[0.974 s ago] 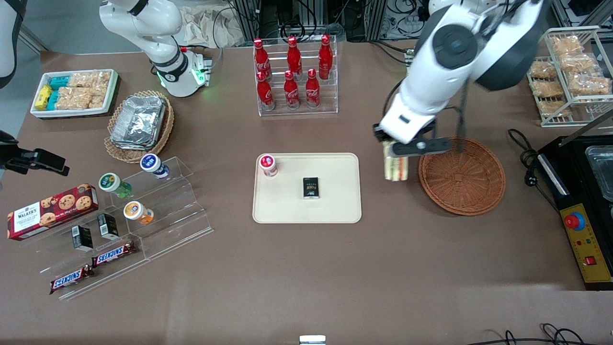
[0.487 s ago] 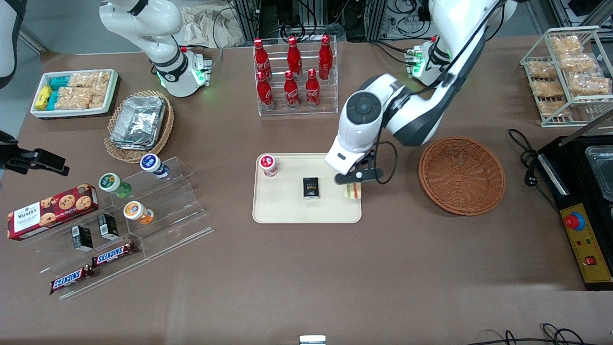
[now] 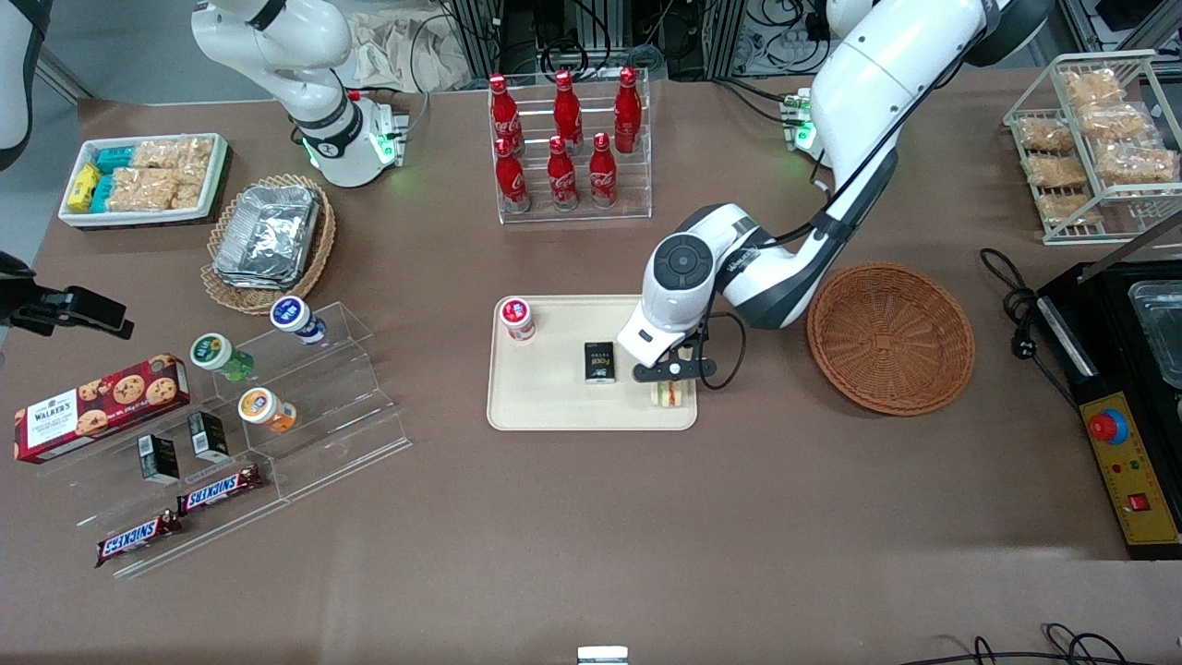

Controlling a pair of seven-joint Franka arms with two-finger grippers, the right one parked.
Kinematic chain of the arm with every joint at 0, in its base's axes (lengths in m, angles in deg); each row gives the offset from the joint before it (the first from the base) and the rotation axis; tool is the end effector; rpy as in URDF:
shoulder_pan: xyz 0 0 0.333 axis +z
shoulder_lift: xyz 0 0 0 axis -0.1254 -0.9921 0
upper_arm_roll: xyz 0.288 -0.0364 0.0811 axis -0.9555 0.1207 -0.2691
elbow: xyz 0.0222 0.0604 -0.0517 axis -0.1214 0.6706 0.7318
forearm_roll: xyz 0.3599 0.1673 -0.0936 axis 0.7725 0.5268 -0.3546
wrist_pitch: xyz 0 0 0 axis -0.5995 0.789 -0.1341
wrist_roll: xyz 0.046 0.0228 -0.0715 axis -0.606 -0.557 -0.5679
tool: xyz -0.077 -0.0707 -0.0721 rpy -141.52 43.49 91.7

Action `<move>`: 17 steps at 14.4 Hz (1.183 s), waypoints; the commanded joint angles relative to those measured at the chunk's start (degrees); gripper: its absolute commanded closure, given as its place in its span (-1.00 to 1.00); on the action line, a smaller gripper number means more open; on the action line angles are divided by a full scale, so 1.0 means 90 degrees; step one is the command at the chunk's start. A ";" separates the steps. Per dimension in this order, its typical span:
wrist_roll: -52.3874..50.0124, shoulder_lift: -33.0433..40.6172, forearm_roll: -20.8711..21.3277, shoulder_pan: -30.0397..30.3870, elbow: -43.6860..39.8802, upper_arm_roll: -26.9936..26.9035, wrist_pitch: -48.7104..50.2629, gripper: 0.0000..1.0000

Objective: Place sandwich from basket to tray

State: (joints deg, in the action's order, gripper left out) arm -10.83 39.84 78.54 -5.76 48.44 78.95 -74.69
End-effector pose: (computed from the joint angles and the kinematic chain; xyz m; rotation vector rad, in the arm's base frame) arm 0.4990 -0.4207 0.2024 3.1314 0.0699 -0.0727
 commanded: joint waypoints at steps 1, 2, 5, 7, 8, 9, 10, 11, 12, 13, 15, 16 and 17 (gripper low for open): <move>-0.0123 -0.0097 0.0294 -0.0015 0.0044 0.0003 -0.0232 1.00; -0.0124 -0.0165 0.0382 -0.0015 0.0034 0.0003 -0.0252 0.77; -0.0230 -0.0176 0.0431 -0.0015 0.0034 0.0003 -0.0252 -0.99; -0.0610 -0.0166 0.0431 -0.0015 0.0015 0.0003 -0.0252 -1.00; -0.0767 -0.0117 0.0431 -0.0015 0.0005 0.0003 -0.0233 -1.00; -0.0913 -0.0049 0.0402 -0.0005 0.0005 0.0003 -0.0203 -1.00; -0.1137 0.0058 0.0383 0.0005 -0.0024 0.0013 -0.0193 -1.00; -0.1362 0.0194 0.0334 0.0024 -0.0092 0.0013 -0.0193 -1.00; -0.1538 0.0341 0.0305 0.0044 -0.0228 0.0013 -0.0164 -1.00; -0.1704 0.0506 0.0295 0.0053 -0.0365 0.0013 -0.0077 -1.00; -0.2037 0.1062 0.0304 0.0199 -0.0580 -0.0007 0.0448 -1.00; -0.1999 0.1316 0.0295 0.0393 -0.0755 0.0003 0.0896 -1.00; -0.1989 0.1502 0.0275 0.0492 -0.0979 0.0013 0.1384 -1.00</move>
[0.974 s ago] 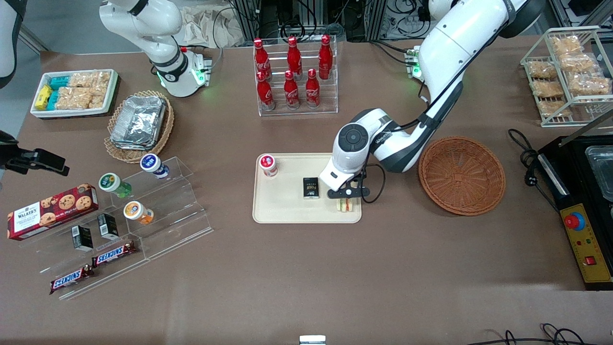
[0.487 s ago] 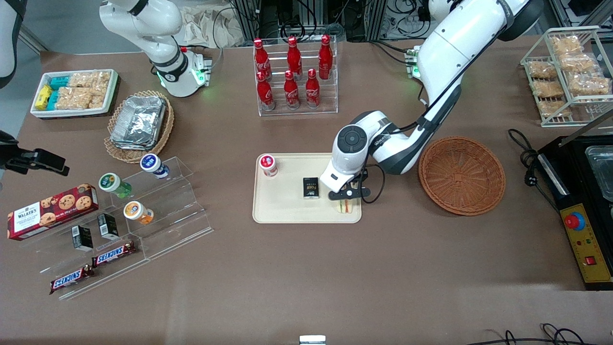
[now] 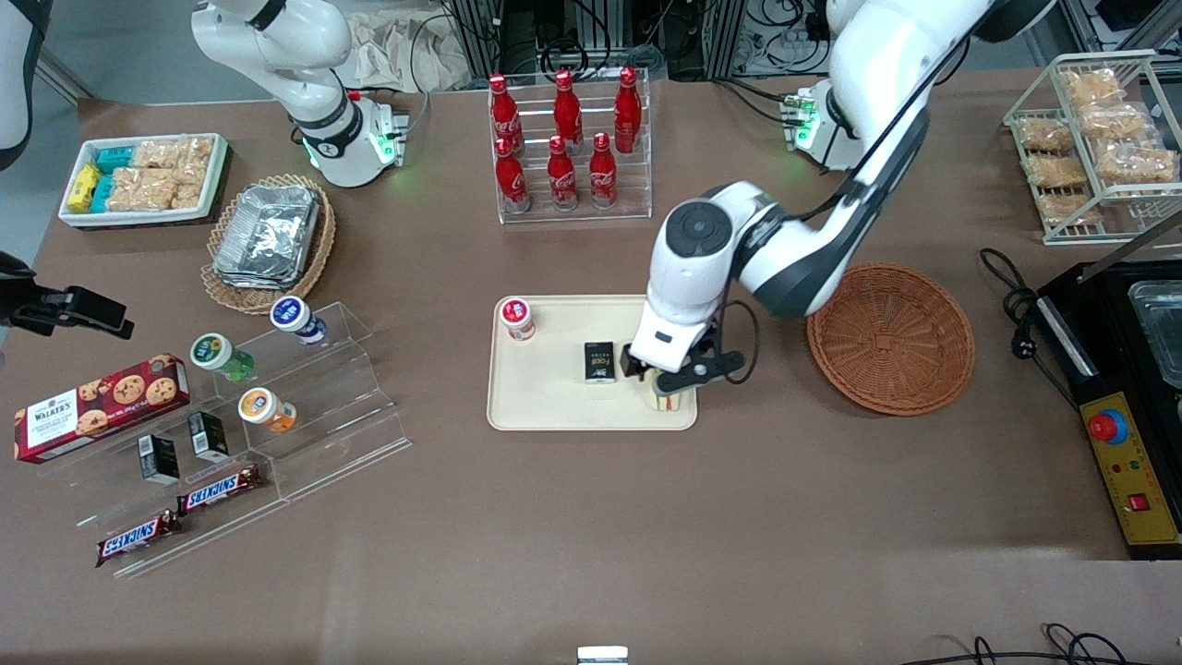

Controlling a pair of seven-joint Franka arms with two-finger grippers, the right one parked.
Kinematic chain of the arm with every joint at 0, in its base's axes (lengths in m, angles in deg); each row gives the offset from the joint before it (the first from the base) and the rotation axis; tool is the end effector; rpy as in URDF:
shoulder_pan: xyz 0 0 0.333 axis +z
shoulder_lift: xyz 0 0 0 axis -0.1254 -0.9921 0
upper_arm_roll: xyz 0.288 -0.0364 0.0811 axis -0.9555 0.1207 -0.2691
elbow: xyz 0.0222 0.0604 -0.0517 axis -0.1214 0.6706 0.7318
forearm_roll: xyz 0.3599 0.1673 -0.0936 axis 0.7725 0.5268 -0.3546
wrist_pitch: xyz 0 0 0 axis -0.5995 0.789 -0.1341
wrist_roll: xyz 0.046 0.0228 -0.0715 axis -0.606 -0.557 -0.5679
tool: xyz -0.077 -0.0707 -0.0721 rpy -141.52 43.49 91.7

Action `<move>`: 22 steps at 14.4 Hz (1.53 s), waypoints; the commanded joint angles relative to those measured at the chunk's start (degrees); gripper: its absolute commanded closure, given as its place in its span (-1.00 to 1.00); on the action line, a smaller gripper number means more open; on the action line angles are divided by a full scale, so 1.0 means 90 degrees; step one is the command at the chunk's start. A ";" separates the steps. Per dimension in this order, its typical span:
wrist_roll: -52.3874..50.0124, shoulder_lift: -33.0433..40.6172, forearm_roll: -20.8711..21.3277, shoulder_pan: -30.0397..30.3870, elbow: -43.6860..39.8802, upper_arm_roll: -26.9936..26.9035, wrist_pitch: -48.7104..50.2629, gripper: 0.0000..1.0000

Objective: Place sandwich from basket to tray

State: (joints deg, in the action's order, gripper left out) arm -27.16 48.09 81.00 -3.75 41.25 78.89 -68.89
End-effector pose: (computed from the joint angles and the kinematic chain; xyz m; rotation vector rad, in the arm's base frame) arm 0.5547 -0.4039 0.3358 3.0404 0.5758 0.2282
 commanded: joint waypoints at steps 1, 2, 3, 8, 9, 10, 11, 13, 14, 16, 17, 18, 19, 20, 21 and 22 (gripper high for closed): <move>-0.0136 0.0733 -0.0143 0.0366 -0.0415 0.0019 0.1160 -1.00; -0.0068 0.0802 -0.0260 0.0473 -0.0630 0.0019 0.1435 -1.00; 0.0126 0.0928 -0.0348 0.0513 -0.0757 -0.0010 0.1651 -1.00; 0.3196 0.2226 -0.2006 0.0504 -0.0886 -0.1558 0.2802 -1.00; 0.3987 0.2431 -0.2338 0.0504 -0.0876 -0.1920 0.3114 -1.00; 0.4672 0.2607 -0.2496 0.0514 -0.0837 -0.2224 0.3321 -1.00; 0.5220 0.2715 -0.2507 0.0523 -0.0818 -0.2478 0.3429 -1.00; 0.5993 0.2756 -0.2507 0.0640 -0.0817 -0.2792 0.3663 -1.00; 0.6422 0.2756 -0.2517 0.0902 -0.0798 -0.2764 0.3674 -1.00; 0.7098 0.2726 -0.2556 0.1021 -0.0730 -0.2812 0.3665 -1.00; 0.7294 0.2717 -0.2556 0.1118 -0.0642 -0.2832 0.3597 -1.00; 0.7489 0.2697 -0.2556 0.1196 -0.0613 -0.2832 0.3548 -1.00; 0.7723 0.2678 -0.2556 0.1255 -0.0603 -0.2900 0.3518 -1.00; 0.8054 0.2639 -0.2556 0.1275 -0.0603 -0.3065 0.3489 -1.00; 0.8299 0.2532 -0.2566 0.1295 -0.0612 -0.3163 0.3460 -1.00; 0.8389 0.2415 -0.2585 0.1305 -0.0632 -0.3212 0.3450 -1.00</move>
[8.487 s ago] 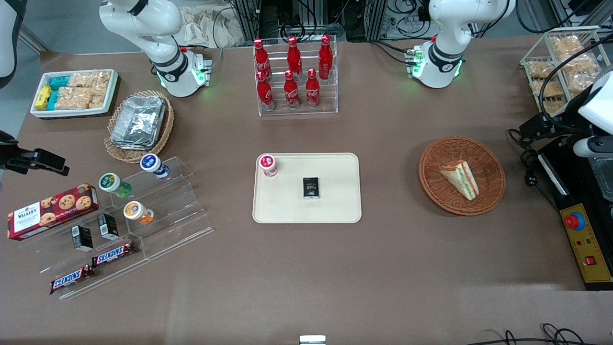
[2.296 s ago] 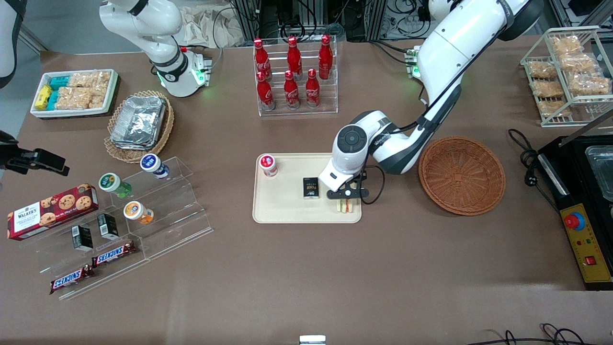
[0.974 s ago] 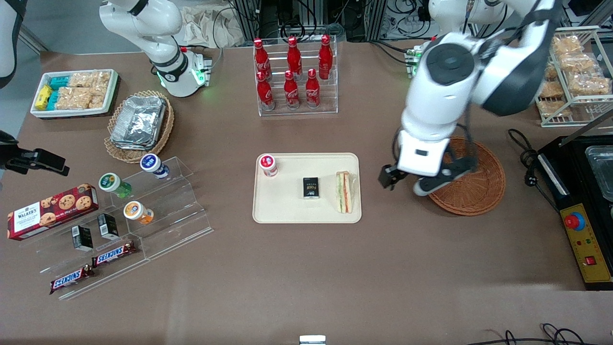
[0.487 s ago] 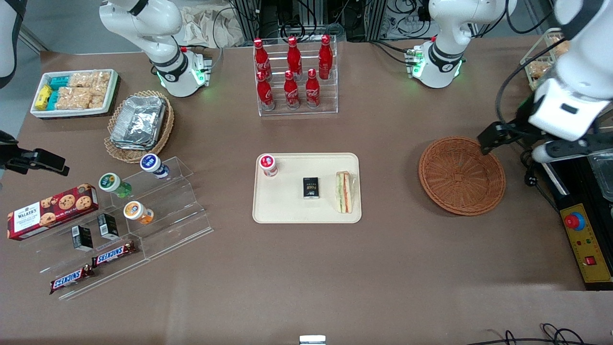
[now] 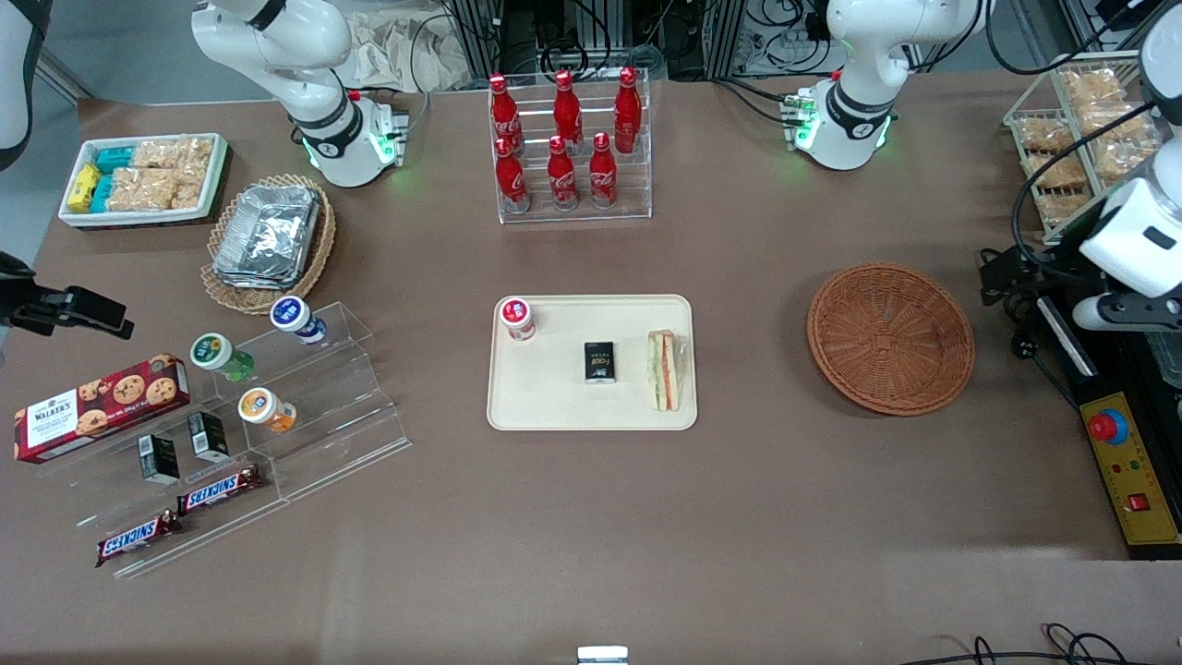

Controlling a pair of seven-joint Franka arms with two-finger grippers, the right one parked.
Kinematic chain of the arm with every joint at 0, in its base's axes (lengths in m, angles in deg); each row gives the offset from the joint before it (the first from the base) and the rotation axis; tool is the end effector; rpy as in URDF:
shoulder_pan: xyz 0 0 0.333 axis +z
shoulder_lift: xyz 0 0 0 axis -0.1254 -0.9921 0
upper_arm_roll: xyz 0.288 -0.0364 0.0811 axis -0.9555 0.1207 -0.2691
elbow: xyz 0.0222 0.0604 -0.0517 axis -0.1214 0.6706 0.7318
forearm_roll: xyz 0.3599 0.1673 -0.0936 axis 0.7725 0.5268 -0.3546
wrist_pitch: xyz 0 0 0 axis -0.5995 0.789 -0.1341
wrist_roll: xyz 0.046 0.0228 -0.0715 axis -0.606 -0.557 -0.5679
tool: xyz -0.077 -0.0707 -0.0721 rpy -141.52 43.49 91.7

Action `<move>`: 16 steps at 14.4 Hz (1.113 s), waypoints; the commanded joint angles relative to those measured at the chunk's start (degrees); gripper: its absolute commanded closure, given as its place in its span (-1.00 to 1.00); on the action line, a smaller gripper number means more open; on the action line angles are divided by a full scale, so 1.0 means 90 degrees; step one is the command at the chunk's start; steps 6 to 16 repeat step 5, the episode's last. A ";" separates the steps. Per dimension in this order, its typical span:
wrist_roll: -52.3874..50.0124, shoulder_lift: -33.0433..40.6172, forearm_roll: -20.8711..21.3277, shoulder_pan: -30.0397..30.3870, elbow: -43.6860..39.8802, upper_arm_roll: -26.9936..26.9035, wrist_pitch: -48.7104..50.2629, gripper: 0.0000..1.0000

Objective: Place sandwich from basket to tray

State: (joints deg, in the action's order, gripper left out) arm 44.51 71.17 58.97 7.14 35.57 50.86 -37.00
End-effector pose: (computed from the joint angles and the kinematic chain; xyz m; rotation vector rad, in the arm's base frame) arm 0.5896 -0.0165 0.5602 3.1251 -0.0901 -0.0126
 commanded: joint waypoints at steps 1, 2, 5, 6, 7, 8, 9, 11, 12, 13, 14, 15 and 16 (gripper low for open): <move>0.0426 -0.0257 -0.0129 0.0124 -0.0059 -0.0137 -0.0104 -1.00; 0.0388 -0.0384 -0.0177 0.0143 -0.0175 -0.0137 -0.0123 -1.00; 0.0398 -0.0531 -0.0119 0.0154 -0.0284 -0.0127 -0.0123 -1.00; 0.0398 -0.0531 -0.0119 0.0154 -0.0284 -0.0127 -0.0123 -1.00; 0.0398 -0.0531 -0.0119 0.0154 -0.0284 -0.0127 -0.0123 -1.00; 0.0398 -0.0531 -0.0119 0.0154 -0.0284 -0.0127 -0.0123 -1.00; 0.0398 -0.0531 -0.0119 0.0154 -0.0284 -0.0127 -0.0123 -1.00; 0.0398 -0.0531 -0.0119 0.0154 -0.0284 -0.0127 -0.0123 -1.00; 0.0398 -0.0531 -0.0119 0.0154 -0.0284 -0.0127 -0.0123 -1.00; 0.0398 -0.0531 -0.0119 0.0154 -0.0284 -0.0127 -0.0123 -1.00; 0.0398 -0.0531 -0.0119 0.0154 -0.0284 -0.0127 -0.0123 -1.00; 0.0398 -0.0531 -0.0119 0.0154 -0.0284 -0.0127 -0.0123 -1.00; 0.0398 -0.0531 -0.0119 0.0154 -0.0284 -0.0127 -0.0123 -1.00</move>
